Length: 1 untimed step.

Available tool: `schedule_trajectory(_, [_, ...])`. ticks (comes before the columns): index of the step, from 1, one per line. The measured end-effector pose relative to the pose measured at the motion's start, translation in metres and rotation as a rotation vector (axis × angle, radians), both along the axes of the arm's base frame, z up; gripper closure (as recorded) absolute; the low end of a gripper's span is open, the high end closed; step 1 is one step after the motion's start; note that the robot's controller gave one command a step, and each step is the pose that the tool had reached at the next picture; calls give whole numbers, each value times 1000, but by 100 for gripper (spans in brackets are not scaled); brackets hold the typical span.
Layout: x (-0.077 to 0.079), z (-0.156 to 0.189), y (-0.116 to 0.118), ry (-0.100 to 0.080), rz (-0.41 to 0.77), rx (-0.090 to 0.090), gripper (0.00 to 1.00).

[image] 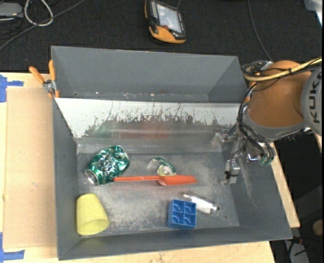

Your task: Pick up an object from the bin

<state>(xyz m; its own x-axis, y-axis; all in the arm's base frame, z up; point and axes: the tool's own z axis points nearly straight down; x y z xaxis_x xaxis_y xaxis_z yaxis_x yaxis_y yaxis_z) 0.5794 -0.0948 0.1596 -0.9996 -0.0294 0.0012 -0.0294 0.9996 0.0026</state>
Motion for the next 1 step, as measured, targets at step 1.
schedule_trajectory(1, [-6, -27, 8, 0, 92, -1, 0])
